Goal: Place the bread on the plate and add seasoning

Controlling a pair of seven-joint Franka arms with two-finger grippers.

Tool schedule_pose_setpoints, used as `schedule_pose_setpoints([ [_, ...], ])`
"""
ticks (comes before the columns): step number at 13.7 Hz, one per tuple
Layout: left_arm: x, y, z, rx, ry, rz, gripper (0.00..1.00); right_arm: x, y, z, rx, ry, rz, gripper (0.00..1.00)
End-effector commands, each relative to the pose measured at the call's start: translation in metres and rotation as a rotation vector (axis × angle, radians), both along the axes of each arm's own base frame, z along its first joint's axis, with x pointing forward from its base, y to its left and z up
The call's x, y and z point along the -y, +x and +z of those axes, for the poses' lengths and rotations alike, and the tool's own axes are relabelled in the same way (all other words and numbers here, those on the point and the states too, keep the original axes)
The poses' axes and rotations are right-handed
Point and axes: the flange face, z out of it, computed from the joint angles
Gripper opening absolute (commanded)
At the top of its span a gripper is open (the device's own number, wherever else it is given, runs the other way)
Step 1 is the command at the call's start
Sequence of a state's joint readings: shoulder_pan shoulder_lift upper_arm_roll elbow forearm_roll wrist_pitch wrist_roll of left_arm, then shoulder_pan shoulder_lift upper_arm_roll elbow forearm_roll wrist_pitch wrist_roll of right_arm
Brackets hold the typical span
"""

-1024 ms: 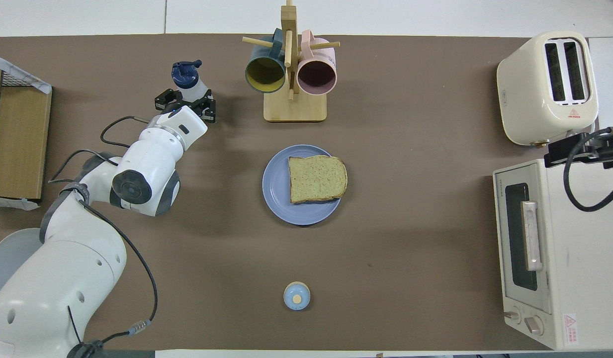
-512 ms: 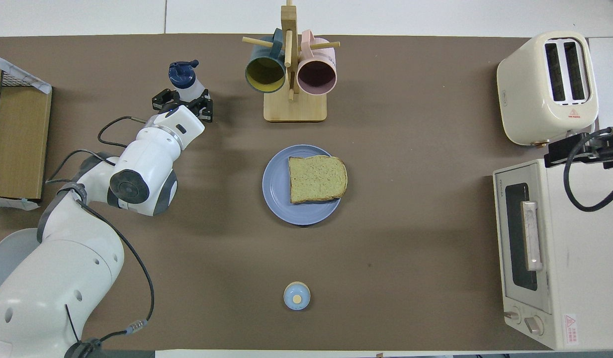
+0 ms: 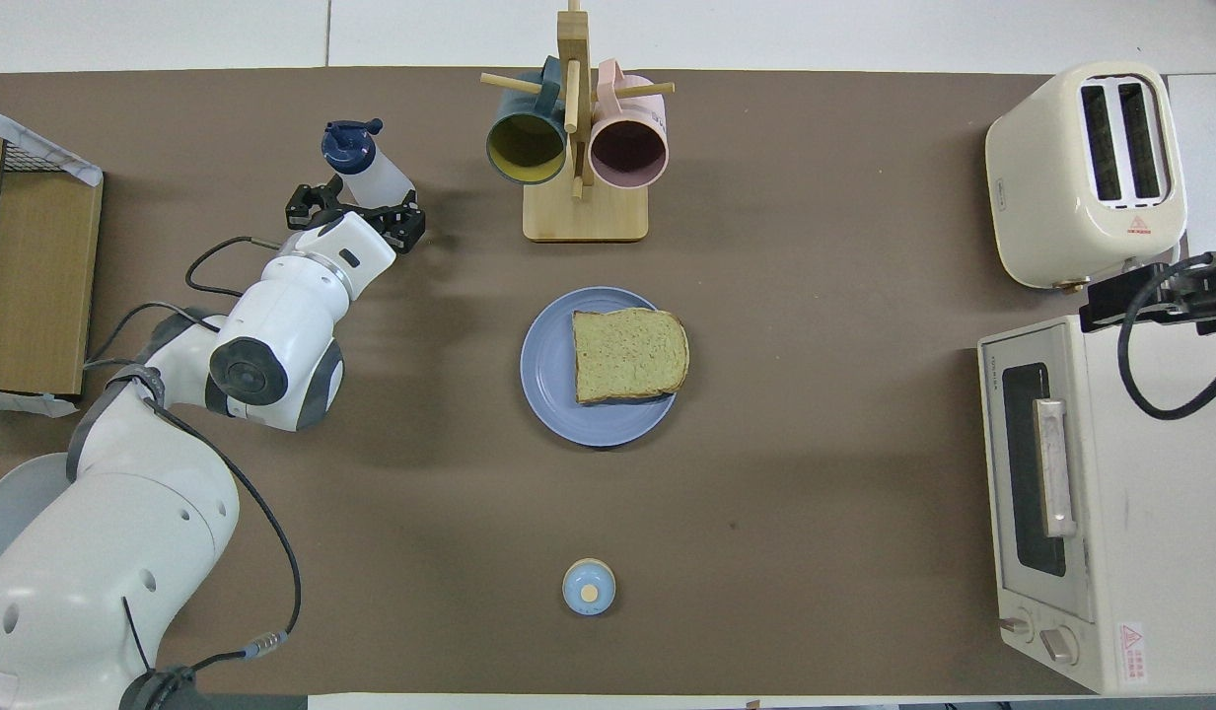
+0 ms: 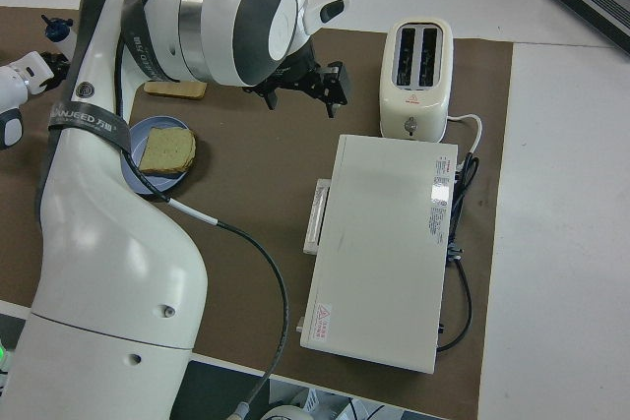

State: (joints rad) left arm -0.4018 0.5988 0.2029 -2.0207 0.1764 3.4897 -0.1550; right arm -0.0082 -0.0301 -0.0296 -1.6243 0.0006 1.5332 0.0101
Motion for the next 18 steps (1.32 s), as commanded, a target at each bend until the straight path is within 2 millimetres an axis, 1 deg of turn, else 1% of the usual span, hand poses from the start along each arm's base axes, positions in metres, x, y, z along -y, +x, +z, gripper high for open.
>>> schedule_pose_setpoints([
  [1, -0.004, -0.004, -0.004, -0.005, 0.007, -0.008, 1.0, 0.002, -0.006, 0.0, 0.0, 0.013, 0.005, 1.0],
  [2, -0.007, -0.013, -0.011, -0.025, 0.014, -0.01, 1.0, 0.002, -0.006, 0.0, 0.0, 0.013, 0.005, 1.0],
  [4, -0.013, -0.03, -0.005, -0.043, 0.021, -0.014, 1.0, 0.002, -0.006, 0.0, 0.0, 0.013, 0.005, 1.0],
  [5, -0.016, -0.038, 0.01, -0.035, 0.021, -0.017, 1.0, 0.002, -0.006, 0.0, 0.0, 0.013, 0.006, 1.0],
  [7, -0.023, -0.064, 0.032, -0.044, 0.008, -0.013, 1.0, 0.003, -0.006, 0.0, 0.0, 0.013, 0.003, 1.0],
  [8, -0.022, -0.076, 0.043, -0.056, 0.002, -0.014, 1.0, 0.002, -0.006, 0.0, 0.0, 0.013, 0.005, 1.0],
  [9, -0.017, -0.084, 0.055, -0.088, 0.003, -0.013, 1.0, 0.002, -0.006, 0.0, 0.0, 0.013, 0.005, 1.0],
  [10, 0.0, -0.091, 0.071, -0.155, 0.025, -0.026, 1.0, 0.002, -0.006, 0.0, 0.0, 0.013, 0.006, 1.0],
  [11, 0.01, -0.095, 0.085, -0.224, 0.054, -0.027, 1.0, 0.002, -0.006, 0.0, 0.0, 0.013, 0.005, 1.0],
  [12, 0.02, -0.097, 0.104, -0.269, 0.069, -0.026, 1.0, 0.002, -0.006, 0.0, 0.0, 0.013, 0.005, 1.0],
  [13, 0.028, -0.101, 0.118, -0.296, 0.064, -0.015, 1.0, 0.002, -0.006, 0.0, 0.0, 0.013, 0.005, 1.0],
  [15, 0.055, -0.106, 0.142, -0.338, 0.019, 0.034, 1.0, 0.002, -0.006, 0.0, 0.0, 0.013, 0.006, 1.0],
  [16, 0.066, -0.106, 0.159, -0.379, 0.027, 0.057, 1.0, 0.002, -0.006, 0.0, 0.0, 0.013, 0.005, 1.0],
  [17, 0.068, -0.103, 0.179, -0.422, 0.055, 0.074, 1.0, 0.002, -0.006, 0.0, 0.0, 0.013, 0.005, 1.0],
  [18, 0.068, -0.099, 0.207, -0.484, 0.094, 0.096, 1.0, 0.002, -0.006, 0.0, 0.0, 0.013, 0.005, 1.0],
])
